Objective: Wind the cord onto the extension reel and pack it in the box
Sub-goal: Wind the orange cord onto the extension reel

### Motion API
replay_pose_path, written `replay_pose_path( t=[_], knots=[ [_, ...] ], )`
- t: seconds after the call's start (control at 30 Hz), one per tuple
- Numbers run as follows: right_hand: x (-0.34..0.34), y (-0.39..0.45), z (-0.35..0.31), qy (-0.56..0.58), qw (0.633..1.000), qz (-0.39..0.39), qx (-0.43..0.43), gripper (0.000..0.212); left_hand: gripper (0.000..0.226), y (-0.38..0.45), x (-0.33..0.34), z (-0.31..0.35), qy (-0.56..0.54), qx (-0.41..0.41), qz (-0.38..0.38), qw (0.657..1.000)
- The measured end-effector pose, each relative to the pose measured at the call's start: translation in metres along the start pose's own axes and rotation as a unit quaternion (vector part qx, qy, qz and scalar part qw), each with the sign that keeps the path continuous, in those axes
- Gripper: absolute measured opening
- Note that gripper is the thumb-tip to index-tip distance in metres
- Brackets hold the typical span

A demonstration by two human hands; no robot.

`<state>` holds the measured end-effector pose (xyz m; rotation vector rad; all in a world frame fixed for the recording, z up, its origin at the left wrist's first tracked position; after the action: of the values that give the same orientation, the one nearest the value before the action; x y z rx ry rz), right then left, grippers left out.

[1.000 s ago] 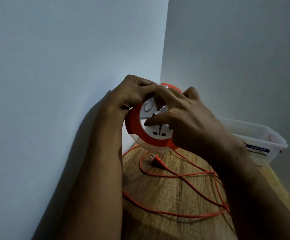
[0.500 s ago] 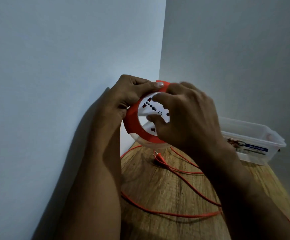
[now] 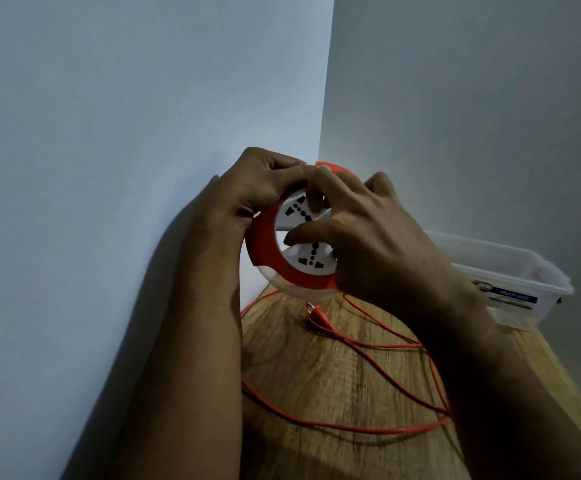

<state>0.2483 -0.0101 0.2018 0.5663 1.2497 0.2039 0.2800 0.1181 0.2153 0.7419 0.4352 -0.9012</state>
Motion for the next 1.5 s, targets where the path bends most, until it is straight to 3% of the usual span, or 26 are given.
replay_pose_path(
  t=[0.2,0.33,0.43,0.57,0.67,0.77,0.9,1.1,1.23,1.4,1.5],
  knots=[
    [-0.010,-0.002,0.009,0.061,0.992,0.104,0.024,0.055,0.016,-0.001,0.005,0.001,-0.043,-0.006,-0.003,0.999],
    [-0.016,-0.006,0.015,0.106,0.971,0.194,0.085,0.050,0.019,-0.001,0.006,-0.001,-0.059,-0.019,-0.005,0.998],
    [-0.017,-0.006,0.020,0.157,0.959,0.203,0.122,0.051,0.019,-0.003,0.006,-0.003,-0.046,-0.028,-0.006,0.999],
    [-0.037,-0.009,0.011,0.081,0.968,0.220,0.085,0.039,0.019,-0.004,0.001,-0.001,-0.056,-0.018,0.002,0.998],
    [-0.039,-0.003,-0.005,0.062,0.989,0.132,-0.004,0.036,0.016,-0.004,-0.003,0.001,-0.042,0.000,0.011,0.999],
    [-0.017,-0.002,-0.010,0.039,0.999,-0.019,-0.010,0.060,0.020,-0.003,-0.006,-0.005,-0.022,-0.010,0.017,1.000],
    [0.000,-0.004,-0.008,0.005,0.998,-0.058,0.001,0.066,0.029,-0.001,-0.002,-0.001,0.002,0.005,0.002,1.000],
    [0.002,0.000,0.002,-0.003,1.000,-0.007,-0.010,0.059,0.021,0.000,0.000,-0.001,-0.002,0.003,-0.001,1.000],
    [-0.009,-0.001,0.008,0.014,0.996,0.083,-0.008,0.060,0.016,-0.002,0.002,0.001,-0.020,0.001,0.001,1.000],
    [-0.019,-0.007,0.026,0.156,0.959,0.210,0.109,0.051,0.023,-0.003,0.003,0.001,-0.045,-0.014,0.001,0.999],
    [-0.029,-0.012,0.031,0.186,0.941,0.241,0.146,0.042,0.023,-0.003,0.003,0.001,-0.044,-0.014,-0.004,0.999]
  ],
)
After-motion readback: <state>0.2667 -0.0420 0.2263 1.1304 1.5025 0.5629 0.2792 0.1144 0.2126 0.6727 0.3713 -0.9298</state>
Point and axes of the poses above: each hand's wrist, its own y-axis towards the middle knuckle, its own x-axis out of the palm, z = x × y, the point moved 10 cm from there along y, towards the middle knuckle, and after that the axes turned 15 degrees about y, right-handed, at the moved point
